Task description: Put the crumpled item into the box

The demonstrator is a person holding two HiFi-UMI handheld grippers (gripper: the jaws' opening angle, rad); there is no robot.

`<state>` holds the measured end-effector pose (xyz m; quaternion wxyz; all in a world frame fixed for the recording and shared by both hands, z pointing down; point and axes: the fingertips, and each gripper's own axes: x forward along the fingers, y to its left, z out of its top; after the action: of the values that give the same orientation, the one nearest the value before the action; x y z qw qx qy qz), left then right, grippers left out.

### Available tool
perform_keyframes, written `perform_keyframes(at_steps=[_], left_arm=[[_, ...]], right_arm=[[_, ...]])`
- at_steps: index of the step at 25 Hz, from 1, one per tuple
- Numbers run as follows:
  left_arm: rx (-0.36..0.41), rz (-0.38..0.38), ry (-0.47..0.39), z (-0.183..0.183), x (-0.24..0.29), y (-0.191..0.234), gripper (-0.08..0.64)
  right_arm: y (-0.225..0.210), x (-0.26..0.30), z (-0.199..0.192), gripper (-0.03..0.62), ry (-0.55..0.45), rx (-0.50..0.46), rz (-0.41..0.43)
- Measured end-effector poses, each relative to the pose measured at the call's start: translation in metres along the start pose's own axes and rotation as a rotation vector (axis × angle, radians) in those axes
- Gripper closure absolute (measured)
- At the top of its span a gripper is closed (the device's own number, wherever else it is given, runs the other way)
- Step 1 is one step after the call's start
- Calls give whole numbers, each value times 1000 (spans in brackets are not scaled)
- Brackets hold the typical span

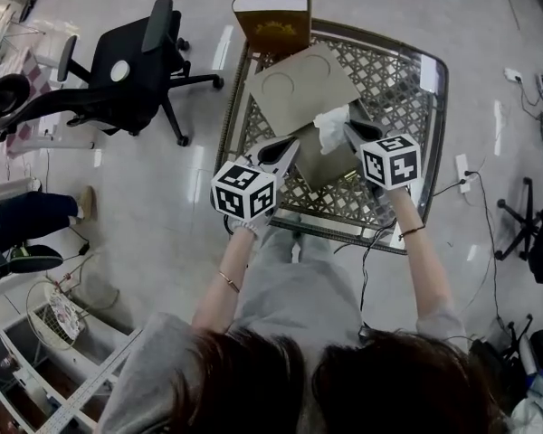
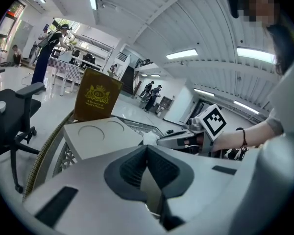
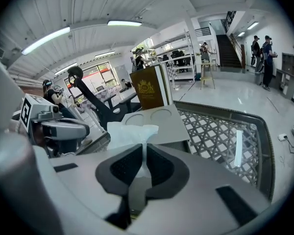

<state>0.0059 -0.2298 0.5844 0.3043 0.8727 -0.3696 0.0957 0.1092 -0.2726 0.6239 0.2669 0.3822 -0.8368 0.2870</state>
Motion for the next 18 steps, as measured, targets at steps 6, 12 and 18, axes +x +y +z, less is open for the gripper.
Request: perform_keyframes(at_steps=[6, 12, 18], left_arm=[[-27, -25, 54, -22, 13, 2, 543], [-60, -50, 91, -37, 23, 3, 543], [-117, -65, 99, -47, 31, 4, 542]], right_arm=[[-2, 21, -29, 546, 112, 2, 20], [-3, 36, -48, 546, 209, -7, 21], [-6, 49, -59, 546, 282, -9, 10]])
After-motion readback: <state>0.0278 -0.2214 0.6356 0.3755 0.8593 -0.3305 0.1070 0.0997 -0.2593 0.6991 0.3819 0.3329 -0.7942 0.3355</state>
